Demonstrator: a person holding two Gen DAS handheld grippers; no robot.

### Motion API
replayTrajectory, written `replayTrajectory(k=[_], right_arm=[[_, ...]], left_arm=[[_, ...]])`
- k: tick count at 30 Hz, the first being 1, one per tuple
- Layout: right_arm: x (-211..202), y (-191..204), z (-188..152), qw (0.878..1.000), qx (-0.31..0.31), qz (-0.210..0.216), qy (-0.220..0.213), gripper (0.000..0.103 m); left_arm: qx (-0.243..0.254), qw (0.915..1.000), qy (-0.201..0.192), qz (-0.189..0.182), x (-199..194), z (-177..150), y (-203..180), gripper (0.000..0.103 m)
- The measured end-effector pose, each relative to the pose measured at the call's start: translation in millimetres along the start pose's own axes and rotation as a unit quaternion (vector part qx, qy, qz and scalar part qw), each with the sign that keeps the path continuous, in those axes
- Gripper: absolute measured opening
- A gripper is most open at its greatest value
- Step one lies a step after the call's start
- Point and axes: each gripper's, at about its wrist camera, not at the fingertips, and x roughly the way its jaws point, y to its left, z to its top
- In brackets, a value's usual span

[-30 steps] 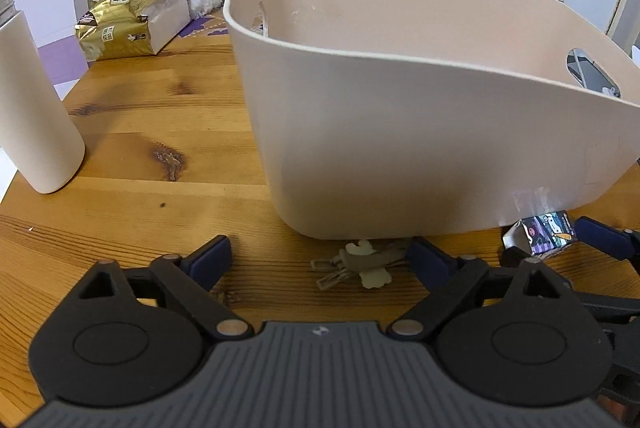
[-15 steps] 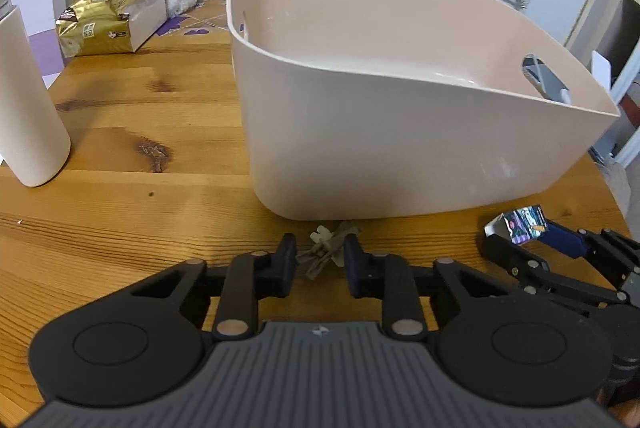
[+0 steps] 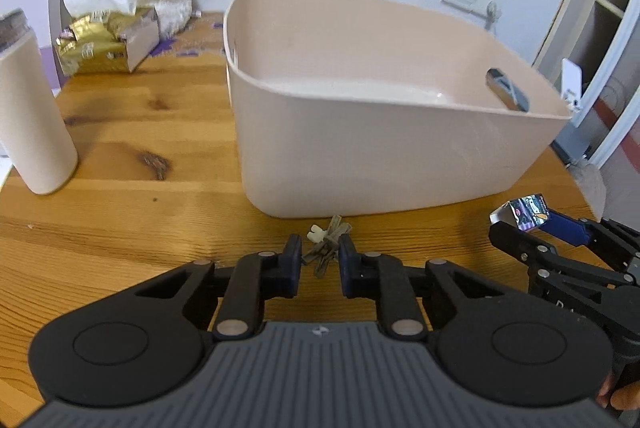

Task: Organize objects
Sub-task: 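Drop the keys and juice box into the beige bin, opening both tools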

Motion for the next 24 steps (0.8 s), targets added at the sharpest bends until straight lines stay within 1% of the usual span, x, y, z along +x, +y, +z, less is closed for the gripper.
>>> replayTrajectory(k=[7,11,15,19,24], right_arm=[[-29,-6,13,0.999,0.011,0.005,-0.046,0.047],[-43,-9,26,0.997,0.016,0.006,-0.078,0.047],[-54,-12,42,0.993,0.018,0.007,-0.112,0.047],[-54,-16,59,0.991,0.023,0.004,-0.133,0.047],[-42,-20,77,0.99,0.033,0.005,-0.137,0.047]], left_arm=[[0.025,0.9986,-0.046,0.001,-45,6,-7,0.021],[0.034,0.9962,-0.08,-0.002,-71,14,-13,0.021],[0.042,0.9929,-0.112,-0.002,-86,27,-20,0.021],[0.047,0.99,-0.132,0.019,-86,49,-28,0.021],[0.049,0.9895,-0.132,0.034,-64,79,-36,0.021]])
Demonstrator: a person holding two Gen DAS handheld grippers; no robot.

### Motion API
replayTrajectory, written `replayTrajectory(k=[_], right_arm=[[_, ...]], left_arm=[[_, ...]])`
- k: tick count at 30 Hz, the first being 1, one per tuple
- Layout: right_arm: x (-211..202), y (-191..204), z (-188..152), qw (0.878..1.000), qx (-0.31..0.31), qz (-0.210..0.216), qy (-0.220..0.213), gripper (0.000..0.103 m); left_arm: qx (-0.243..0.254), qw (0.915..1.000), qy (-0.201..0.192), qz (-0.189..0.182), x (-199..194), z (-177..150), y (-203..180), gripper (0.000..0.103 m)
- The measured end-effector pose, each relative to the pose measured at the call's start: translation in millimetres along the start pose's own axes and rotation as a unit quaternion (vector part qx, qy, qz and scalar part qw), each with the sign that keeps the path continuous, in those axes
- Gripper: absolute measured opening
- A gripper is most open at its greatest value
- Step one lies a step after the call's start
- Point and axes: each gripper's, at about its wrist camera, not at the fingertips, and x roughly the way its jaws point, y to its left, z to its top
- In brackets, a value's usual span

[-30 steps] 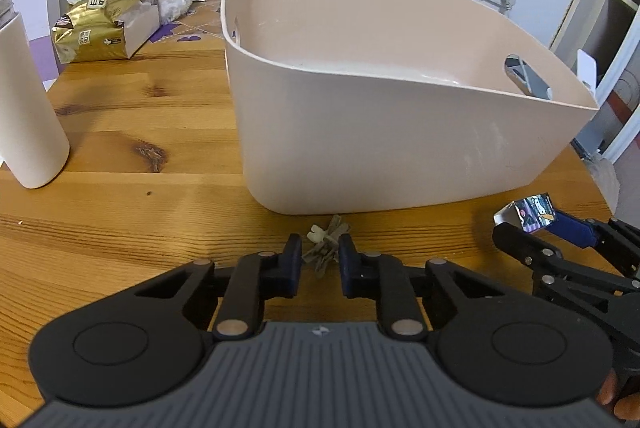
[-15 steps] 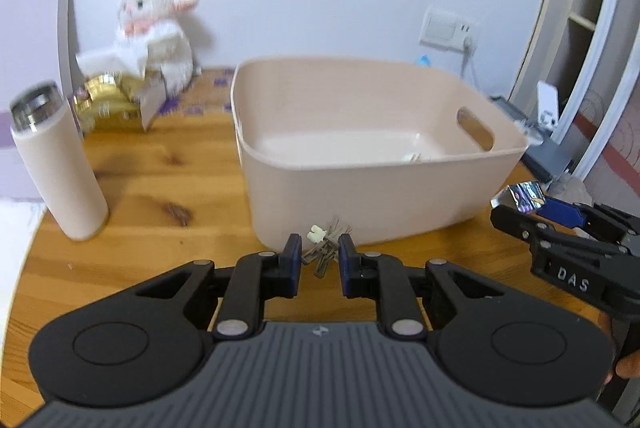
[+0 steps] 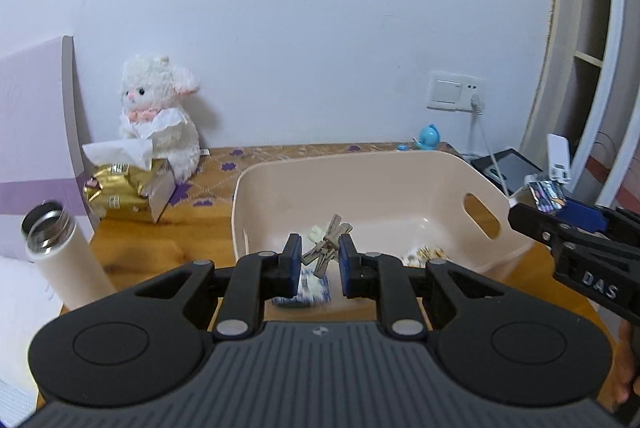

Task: Organize objects
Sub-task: 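Drop the keys and juice box into the beige bin, opening both tools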

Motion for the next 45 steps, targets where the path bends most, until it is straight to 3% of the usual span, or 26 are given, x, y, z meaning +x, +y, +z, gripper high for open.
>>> replayTrajectory(k=[4,8,12,18,20,21,26,28,31,34,45], right_arm=[[17,2,7,1.0,0.001,-0.004,0.007,0.047],[40,4,8,1.0,0.001,-0.011,0.028,0.047],[67,0,0,0.997,0.005,-0.015,0.069,0.047],[102,-7,-17,0.991,0.014,-0.02,0.133,0.047],[104,-2,-19,0.99,-0.001,-0.026,0.137,0.05],[104,-1,-18,0.99,-0.002,-0.025,0.137,0.057],[91,0,-12,0.992,-0.006,-0.022,0.121,0.067],[84,0,-8,0.993,-0.004,-0.023,0.115,0.077],[73,0,0,0.994,-0.004,-0.03,0.108,0.081],[60,0,6,0.994,-0.004,-0.033,0.099,0.089],[17,4,11,0.996,-0.002,-0.027,0.082,0.1]], left_arm=[[0.014,0.9997,0.011,0.014,28,10,-9,0.021],[0.013,0.9987,0.046,0.017,61,10,-13,0.021],[0.01,0.9955,0.086,0.039,95,2,-13,0.021],[0.019,0.9901,0.133,0.039,124,-12,-14,0.021],[0.026,0.9893,0.139,0.034,127,-15,-14,0.022],[0.03,0.9889,0.142,0.032,128,-17,-14,0.022],[0.033,0.9911,0.128,0.016,116,-15,-14,0.049],[0.039,0.9924,0.117,0.004,107,-12,-16,0.069],[0.047,0.9939,0.095,0.031,96,-8,-18,0.087],[0.038,0.9945,0.093,0.029,86,-5,-13,0.087],[0.021,0.996,0.076,0.042,44,-8,-3,0.089]])
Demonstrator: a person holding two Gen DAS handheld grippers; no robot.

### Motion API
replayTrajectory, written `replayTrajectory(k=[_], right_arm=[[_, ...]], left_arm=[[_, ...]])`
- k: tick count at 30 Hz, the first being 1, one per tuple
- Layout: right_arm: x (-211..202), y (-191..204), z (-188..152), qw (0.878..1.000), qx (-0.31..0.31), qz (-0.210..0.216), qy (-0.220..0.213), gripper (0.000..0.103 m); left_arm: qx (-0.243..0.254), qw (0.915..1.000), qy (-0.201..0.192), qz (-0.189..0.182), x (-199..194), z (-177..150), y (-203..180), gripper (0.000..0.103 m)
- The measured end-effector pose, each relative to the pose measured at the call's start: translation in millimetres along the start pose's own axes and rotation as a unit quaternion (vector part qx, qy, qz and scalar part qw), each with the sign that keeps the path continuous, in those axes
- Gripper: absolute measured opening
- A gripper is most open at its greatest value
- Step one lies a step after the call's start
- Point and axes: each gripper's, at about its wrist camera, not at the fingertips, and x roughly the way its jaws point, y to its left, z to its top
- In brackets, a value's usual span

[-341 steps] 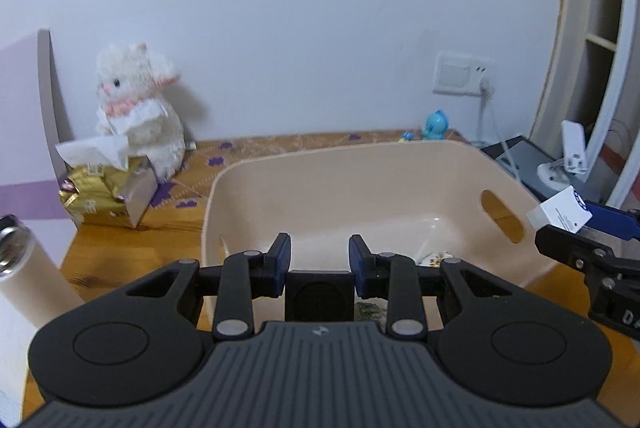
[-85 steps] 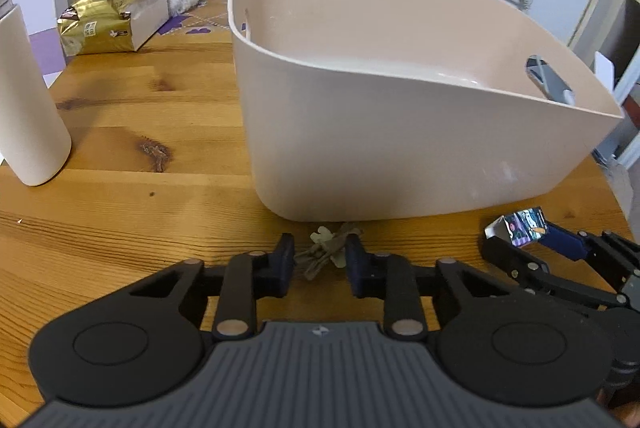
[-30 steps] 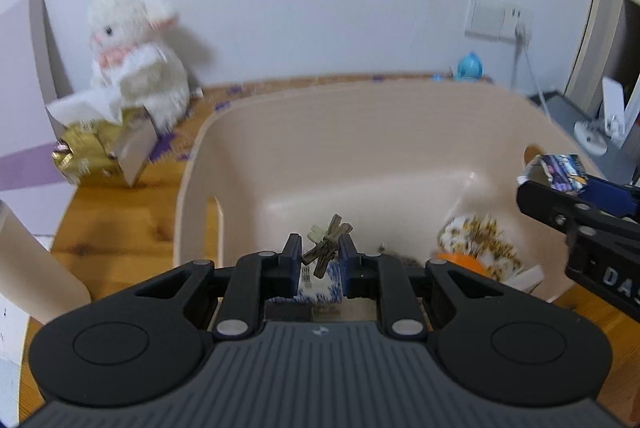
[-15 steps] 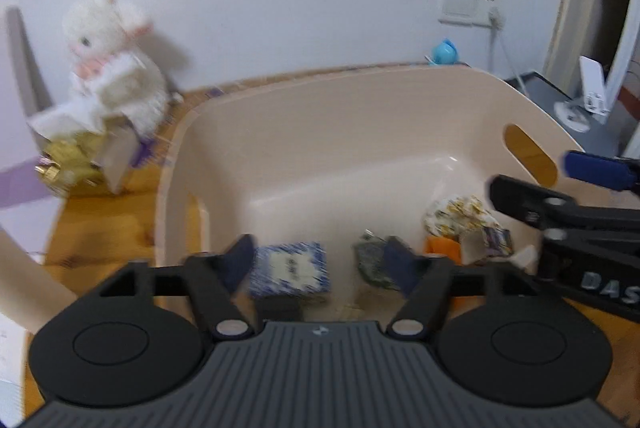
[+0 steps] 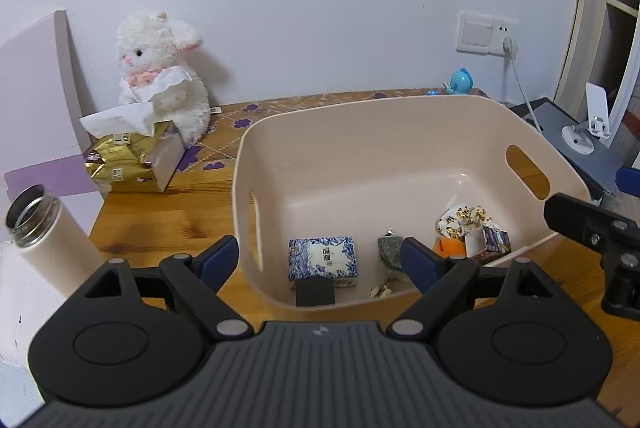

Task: Organize objects

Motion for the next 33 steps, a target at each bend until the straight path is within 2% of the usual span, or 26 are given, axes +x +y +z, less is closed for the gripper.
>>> replayTrajectory(k=[19,30,33], right_arm=[[-57,15,-44,1.0,-0.008,0.005,-0.004,0.103],[-94,21,-66,1.0,-0.015,0.008,-0.015,0.103],[-104,19,-73,1.0,-0.012,0.009,-0.016,0.103]], left_arm=[[-0.016,0.9994,-0.03,0.003,-73,-59,9,0.089],[-0.034,0.9988,-0.035,-0.01,-108,-91,14,0.089],[-0.03,0.9988,-0.038,0.003,-117,-100,12,0.089]])
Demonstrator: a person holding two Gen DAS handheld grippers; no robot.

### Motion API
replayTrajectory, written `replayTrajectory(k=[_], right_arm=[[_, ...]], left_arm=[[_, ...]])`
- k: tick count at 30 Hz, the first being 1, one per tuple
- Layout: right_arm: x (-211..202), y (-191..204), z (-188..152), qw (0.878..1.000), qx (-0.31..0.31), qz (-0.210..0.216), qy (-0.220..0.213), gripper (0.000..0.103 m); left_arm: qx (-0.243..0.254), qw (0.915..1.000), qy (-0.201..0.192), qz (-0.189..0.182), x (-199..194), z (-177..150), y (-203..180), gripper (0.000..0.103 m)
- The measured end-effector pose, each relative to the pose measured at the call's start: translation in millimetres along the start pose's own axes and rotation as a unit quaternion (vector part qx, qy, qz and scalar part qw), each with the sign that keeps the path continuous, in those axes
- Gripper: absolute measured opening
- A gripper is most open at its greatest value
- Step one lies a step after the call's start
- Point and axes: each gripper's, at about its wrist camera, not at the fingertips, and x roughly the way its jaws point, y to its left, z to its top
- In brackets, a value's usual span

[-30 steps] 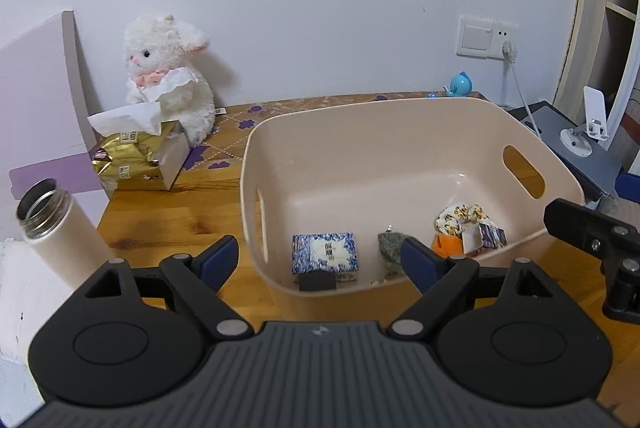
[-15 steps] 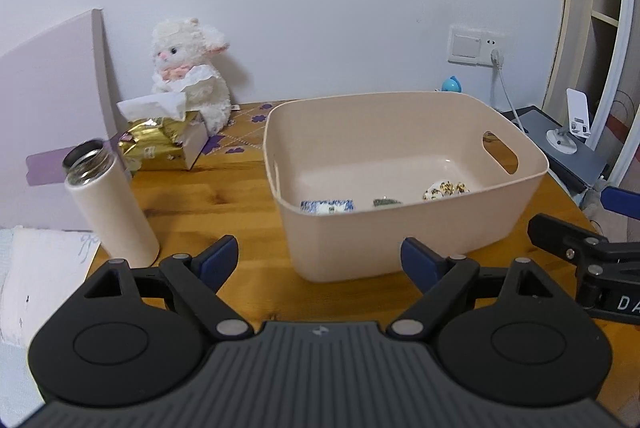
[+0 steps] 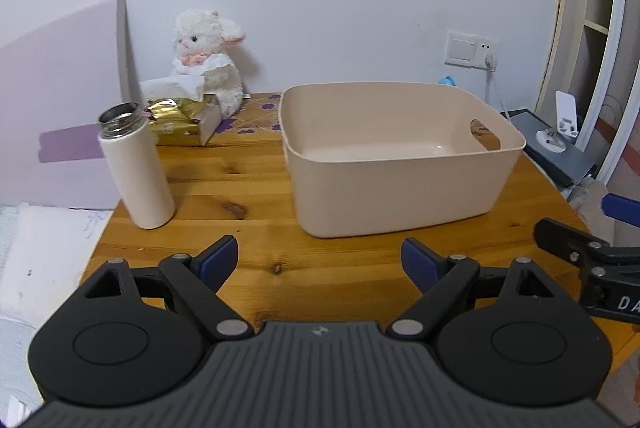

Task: Organize objects

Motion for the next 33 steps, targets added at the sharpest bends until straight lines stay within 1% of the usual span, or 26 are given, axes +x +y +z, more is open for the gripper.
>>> replayTrajectory(k=[7,11,14,18,25,28,33], right_arm=[[-13,-2,-21,1.0,-0.01,0.0,0.016,0.103],[-19,-6,-29,1.0,-0.002,0.001,0.024,0.103],[-25,-8,-33,1.0,-0.002,-0.001,0.025,0.103],[-32,-8,-35,1.0,-0.018,-0.011,0.018,0.103],[-40,-15,-36,1.0,-0.018,-0.017,0.018,0.103],[-44,-19,-37,0.999,-0.022,-0.027,0.017,0.103],[-47,-29,-36,0.999,-0.014,-0.031,0.019,0.103]], left_arm=[[0.006,1.0,-0.005,-0.003,-18,-20,-4,0.089],[0.01,0.9999,-0.002,-0.01,-27,-31,-8,0.089],[0.017,0.9998,-0.002,-0.012,-32,-38,-11,0.089],[0.029,0.9995,0.007,-0.01,-37,-45,-15,0.089],[0.025,0.9996,0.002,-0.009,-49,-49,-12,0.089],[0.029,0.9995,0.001,-0.013,-53,-49,-13,0.089],[0.03,0.9993,-0.004,-0.023,-59,-48,-14,0.089]])
